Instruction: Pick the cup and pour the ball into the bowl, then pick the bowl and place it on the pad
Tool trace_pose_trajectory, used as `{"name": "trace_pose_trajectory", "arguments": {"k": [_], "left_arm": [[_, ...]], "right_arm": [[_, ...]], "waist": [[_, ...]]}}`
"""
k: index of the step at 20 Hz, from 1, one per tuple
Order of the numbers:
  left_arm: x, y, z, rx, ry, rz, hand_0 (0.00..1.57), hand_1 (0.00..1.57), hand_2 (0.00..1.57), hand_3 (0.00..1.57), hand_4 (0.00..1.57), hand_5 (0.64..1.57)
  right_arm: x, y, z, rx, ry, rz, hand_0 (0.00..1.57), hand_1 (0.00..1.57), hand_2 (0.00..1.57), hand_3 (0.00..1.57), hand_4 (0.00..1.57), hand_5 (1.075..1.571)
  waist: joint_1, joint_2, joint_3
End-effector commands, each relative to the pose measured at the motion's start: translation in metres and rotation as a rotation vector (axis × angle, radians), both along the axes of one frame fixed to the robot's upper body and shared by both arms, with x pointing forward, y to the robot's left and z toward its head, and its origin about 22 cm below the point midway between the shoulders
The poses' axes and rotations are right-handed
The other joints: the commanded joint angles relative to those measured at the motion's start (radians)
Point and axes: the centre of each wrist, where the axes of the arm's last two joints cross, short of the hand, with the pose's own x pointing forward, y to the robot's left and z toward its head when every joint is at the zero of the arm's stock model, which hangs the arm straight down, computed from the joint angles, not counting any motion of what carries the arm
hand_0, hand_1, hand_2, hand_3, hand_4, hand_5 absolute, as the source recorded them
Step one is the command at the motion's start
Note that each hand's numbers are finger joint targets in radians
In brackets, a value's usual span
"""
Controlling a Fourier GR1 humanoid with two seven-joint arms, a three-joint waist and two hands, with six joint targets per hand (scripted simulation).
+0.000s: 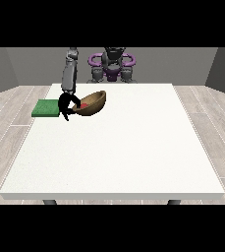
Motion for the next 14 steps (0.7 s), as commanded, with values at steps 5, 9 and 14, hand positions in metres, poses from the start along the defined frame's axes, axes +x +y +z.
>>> {"name": "trace_pose_trajectory", "arguments": {"k": [5,9,14], "left_arm": [[0.007,0.018,-0.028,-0.026,0.098,0.035,0.0,0.0,0.0,0.0,1.18,1.525],[0.002,0.042,-0.07,-0.033,0.165,0.07,0.0,0.0,0.0,0.0,1.19,1.528],[-0.014,0.088,-0.063,-0.053,0.162,0.173,0.0,0.0,0.0,0.0,1.2,1.537]], "right_arm": [[-0.006,-0.043,0.017,-0.143,0.345,-0.096,1.57,1.57,1.57,1.27,1.02,1.545],[0.012,-0.063,0.062,-0.186,0.429,-0.096,1.57,1.57,1.57,1.07,1.02,1.554],[0.033,-0.08,0.119,-0.232,0.447,-0.024,1.57,1.57,1.57,0.87,1.06,1.556]], "waist": [[-0.036,-0.055,0.0332],[-0.066,-0.119,0.0343],[-0.159,-0.126,0.0383]]}}
